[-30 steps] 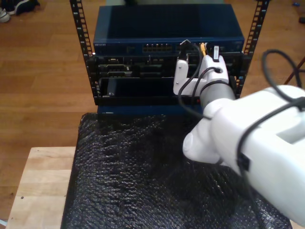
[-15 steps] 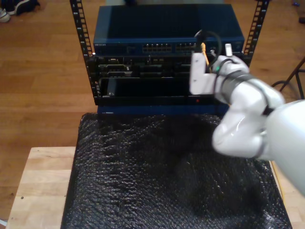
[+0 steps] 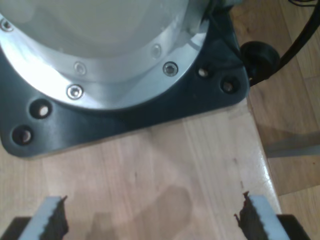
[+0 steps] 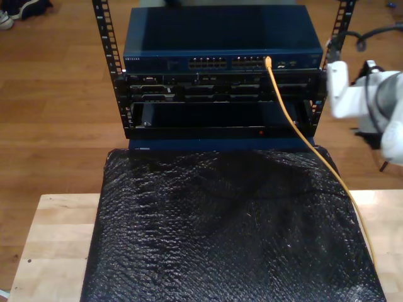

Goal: Grab the cable and plug it in

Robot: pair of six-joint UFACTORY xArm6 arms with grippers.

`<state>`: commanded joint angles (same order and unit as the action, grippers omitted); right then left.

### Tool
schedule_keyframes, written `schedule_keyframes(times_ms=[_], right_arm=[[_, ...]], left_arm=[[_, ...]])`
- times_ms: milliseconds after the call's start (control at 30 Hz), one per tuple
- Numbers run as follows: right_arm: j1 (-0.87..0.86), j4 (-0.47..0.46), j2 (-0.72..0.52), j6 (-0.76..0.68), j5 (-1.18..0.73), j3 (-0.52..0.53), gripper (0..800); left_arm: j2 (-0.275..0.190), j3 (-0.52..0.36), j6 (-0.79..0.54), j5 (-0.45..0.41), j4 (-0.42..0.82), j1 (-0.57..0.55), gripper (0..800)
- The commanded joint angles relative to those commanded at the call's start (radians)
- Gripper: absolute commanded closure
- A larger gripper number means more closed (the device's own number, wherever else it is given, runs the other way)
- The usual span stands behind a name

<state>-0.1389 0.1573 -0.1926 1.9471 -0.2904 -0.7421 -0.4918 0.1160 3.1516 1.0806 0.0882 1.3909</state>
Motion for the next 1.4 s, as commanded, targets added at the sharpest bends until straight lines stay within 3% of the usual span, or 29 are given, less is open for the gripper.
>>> schedule_keyframes(times_ms=[667, 1000, 1400], right_arm=[[-0.692, 0.0, -0.233, 0.526, -0.68, 0.041, 7], [-0.907, -0.038, -0.446, 0.744, -0.838, 0.196, 6], [-1.163, -0.121, -0.54, 1.008, -0.905, 0.388, 4]], left_arm=[[0.0, 0.0, 0.0, 0.0, 0.0, 0.0, 0], [0.0, 0.0, 0.0, 0.0, 0.0, 0.0, 0], [0.0, 0.0, 0.0, 0.0, 0.0, 0.0, 0]])
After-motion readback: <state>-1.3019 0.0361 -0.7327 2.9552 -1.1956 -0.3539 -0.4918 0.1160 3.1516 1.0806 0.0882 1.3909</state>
